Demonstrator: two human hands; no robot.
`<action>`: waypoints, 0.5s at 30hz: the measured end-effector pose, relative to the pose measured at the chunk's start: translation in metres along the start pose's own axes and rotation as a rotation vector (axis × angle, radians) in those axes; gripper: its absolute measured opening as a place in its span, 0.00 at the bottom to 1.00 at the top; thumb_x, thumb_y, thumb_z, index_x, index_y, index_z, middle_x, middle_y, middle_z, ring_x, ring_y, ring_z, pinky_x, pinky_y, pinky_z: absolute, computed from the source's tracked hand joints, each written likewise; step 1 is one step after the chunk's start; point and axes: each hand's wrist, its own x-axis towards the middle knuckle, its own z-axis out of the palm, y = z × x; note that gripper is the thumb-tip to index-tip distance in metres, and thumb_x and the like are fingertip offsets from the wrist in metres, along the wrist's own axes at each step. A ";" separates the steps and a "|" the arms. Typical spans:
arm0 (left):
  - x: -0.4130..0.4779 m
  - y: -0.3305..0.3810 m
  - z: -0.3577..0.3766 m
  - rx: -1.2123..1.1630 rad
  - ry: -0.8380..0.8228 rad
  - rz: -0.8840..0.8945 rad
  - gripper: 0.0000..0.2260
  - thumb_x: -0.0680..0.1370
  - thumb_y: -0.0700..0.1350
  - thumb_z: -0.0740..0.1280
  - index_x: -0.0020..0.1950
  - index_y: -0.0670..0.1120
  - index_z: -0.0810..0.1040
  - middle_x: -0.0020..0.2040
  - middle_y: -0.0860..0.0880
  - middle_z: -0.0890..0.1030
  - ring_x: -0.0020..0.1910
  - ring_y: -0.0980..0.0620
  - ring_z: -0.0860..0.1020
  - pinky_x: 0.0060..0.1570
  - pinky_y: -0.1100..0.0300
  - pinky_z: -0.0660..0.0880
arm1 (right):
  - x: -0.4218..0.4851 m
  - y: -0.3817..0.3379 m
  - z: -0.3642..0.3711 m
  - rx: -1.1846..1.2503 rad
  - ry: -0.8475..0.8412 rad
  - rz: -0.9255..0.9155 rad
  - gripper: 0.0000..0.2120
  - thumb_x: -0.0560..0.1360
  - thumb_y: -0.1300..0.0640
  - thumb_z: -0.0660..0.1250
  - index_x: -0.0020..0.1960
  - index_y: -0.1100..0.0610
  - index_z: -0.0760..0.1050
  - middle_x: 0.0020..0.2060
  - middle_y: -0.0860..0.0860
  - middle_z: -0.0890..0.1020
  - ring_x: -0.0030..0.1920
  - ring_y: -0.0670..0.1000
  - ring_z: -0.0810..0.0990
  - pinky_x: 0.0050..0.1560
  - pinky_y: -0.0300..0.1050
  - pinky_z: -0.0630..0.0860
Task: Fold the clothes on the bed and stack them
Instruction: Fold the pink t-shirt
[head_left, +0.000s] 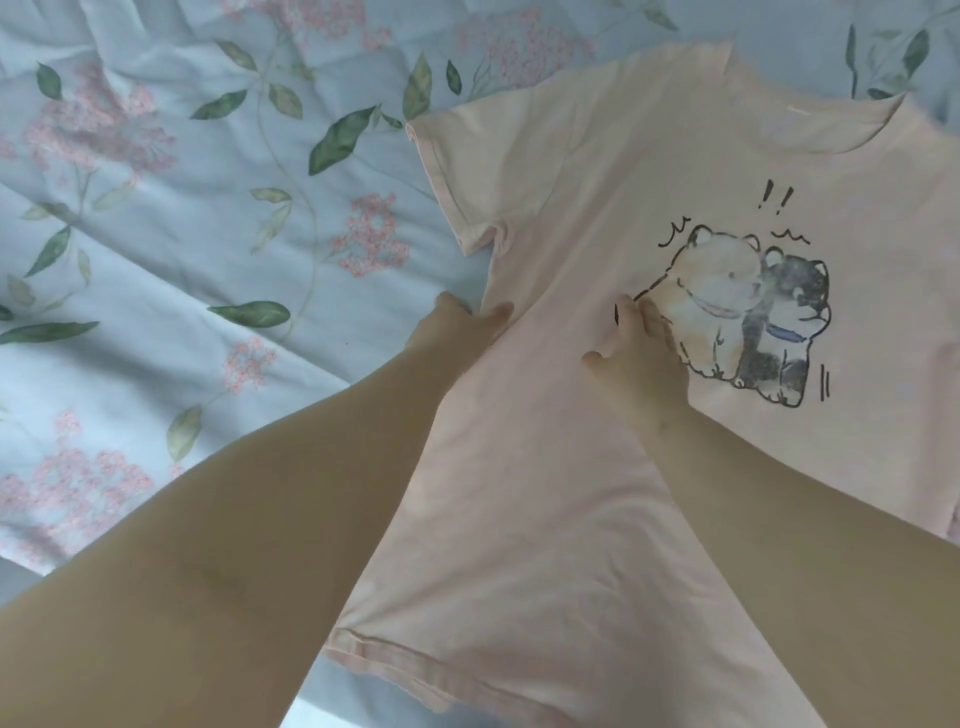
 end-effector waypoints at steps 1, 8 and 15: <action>0.002 0.004 0.002 0.058 0.002 0.019 0.16 0.76 0.59 0.63 0.53 0.47 0.69 0.46 0.49 0.75 0.45 0.47 0.75 0.50 0.54 0.74 | 0.007 -0.002 -0.001 0.020 -0.016 0.005 0.33 0.75 0.55 0.61 0.76 0.50 0.51 0.77 0.49 0.50 0.76 0.54 0.51 0.71 0.55 0.58; 0.023 0.003 -0.024 0.049 0.234 0.010 0.05 0.80 0.46 0.59 0.50 0.45 0.69 0.40 0.50 0.71 0.41 0.47 0.71 0.41 0.56 0.69 | 0.022 -0.008 0.001 0.044 -0.114 0.040 0.34 0.75 0.58 0.58 0.77 0.53 0.48 0.76 0.52 0.50 0.75 0.59 0.49 0.71 0.54 0.56; 0.039 0.039 -0.037 -0.542 0.048 -0.217 0.30 0.65 0.68 0.70 0.50 0.43 0.77 0.42 0.49 0.79 0.39 0.50 0.78 0.42 0.60 0.75 | 0.028 -0.018 -0.009 0.026 -0.205 0.079 0.35 0.74 0.56 0.61 0.76 0.56 0.49 0.74 0.55 0.53 0.73 0.62 0.54 0.71 0.50 0.55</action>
